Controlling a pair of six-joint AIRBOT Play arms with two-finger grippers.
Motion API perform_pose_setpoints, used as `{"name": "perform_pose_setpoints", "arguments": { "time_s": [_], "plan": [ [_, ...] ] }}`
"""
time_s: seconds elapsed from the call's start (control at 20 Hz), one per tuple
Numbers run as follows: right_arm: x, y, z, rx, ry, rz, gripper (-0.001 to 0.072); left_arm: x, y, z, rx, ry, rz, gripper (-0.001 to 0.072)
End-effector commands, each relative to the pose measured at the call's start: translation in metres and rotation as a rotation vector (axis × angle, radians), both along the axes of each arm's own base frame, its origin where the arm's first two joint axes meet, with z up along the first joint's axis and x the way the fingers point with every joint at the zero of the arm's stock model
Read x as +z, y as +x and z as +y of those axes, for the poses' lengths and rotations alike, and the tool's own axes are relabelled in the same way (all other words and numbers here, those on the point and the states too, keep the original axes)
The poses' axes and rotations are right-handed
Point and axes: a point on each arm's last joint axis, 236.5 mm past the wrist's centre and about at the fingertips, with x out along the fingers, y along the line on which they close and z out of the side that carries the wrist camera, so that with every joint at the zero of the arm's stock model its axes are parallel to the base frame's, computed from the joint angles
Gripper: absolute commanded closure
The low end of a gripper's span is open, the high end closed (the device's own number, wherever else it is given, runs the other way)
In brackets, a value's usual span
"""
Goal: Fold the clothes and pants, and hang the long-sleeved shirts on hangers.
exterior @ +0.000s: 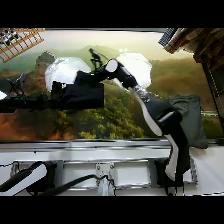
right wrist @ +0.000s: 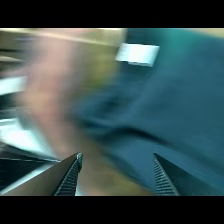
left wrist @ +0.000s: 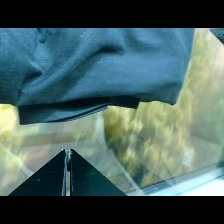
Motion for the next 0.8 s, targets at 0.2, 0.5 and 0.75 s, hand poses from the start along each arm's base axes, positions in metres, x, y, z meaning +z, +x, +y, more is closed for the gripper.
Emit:
{"name": "perform_pose_setpoints", "arguments": {
  "time_s": [0.2, 0.5, 0.75],
  "plan": [
    [-0.066, 0.011, -0.159, -0.184, -0.442, 0.164, 0.0208, 0.006, 0.004, -0.007, 0.011, -0.040, -0.016, 0.0687],
    [-0.098, 0.014, -0.121, -0.281, -0.221, 0.283, 0.0205, 0.006, 0.005, -0.006, 0.013, -0.039, -0.018, 0.0570],
    [-0.109, 0.015, -0.082, -0.288, -0.077, 0.342, 0.0208, 0.008, 0.006, -0.008, 0.016, -0.048, -0.020, 0.0570]
  ]
}}
